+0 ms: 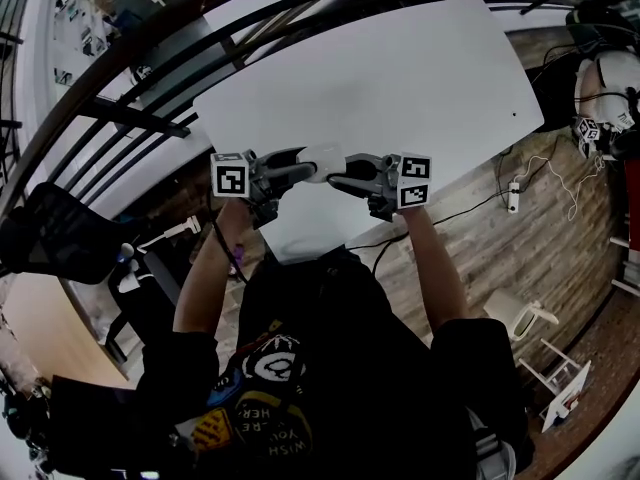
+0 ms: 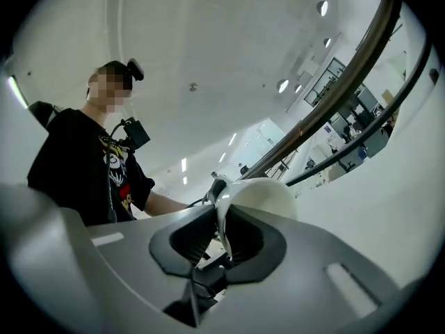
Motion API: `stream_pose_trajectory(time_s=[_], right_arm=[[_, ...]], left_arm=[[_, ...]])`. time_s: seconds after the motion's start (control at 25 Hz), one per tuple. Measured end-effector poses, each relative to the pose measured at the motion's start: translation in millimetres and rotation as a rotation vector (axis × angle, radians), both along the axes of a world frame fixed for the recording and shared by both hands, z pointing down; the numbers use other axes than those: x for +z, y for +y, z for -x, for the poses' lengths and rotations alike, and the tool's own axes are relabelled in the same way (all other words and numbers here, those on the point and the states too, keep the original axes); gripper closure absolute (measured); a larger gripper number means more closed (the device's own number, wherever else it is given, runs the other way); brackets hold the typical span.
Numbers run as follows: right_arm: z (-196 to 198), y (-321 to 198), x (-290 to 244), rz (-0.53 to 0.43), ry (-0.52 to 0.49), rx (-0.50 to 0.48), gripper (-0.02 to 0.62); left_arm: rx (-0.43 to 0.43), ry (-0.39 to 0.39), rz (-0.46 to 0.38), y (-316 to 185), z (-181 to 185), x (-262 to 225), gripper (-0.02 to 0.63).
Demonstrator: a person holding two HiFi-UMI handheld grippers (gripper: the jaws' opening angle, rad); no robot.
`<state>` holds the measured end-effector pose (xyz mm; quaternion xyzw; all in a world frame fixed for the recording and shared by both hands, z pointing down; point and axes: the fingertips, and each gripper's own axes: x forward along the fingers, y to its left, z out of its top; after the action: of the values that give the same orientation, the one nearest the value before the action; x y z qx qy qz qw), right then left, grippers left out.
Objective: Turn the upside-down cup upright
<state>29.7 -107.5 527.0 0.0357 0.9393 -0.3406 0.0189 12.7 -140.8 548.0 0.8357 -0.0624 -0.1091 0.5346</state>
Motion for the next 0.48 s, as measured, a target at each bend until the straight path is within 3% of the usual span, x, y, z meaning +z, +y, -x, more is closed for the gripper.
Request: stream_pose_trajectory(time_s=[0.12, 0.2, 0.24, 0.32, 0.4, 0.48], right_arm=[[2, 0, 13, -0.056, 0.090, 0.024, 0.563], [-2, -5, 37, -0.103, 0.218, 0.045, 0.563], [-4, -10, 54, -0.133, 0.314, 0.053, 0.563], [-9, -26, 96, -0.204, 0.582, 0.058, 0.563], [-15, -39, 139, -0.298, 0.875, 0.004, 0.563], [-16, -45, 169, -0.438, 1.102, -0.120, 0.563]], left_arm=[[-0.023, -0.119, -0.088, 1, 10, 15, 0.282], [-0.061, -0.283, -0.105, -1, 26, 39, 0.282], [-0.098, -0.393, -0.097, -4, 37, 54, 0.290], [-0.161, -0.562, -0.080, -5, 55, 77, 0.511], [-0.178, -0.594, -0.064, 1, 59, 82, 0.531], [-0.191, -0.615, -0.075, 7, 56, 81, 0.558]])
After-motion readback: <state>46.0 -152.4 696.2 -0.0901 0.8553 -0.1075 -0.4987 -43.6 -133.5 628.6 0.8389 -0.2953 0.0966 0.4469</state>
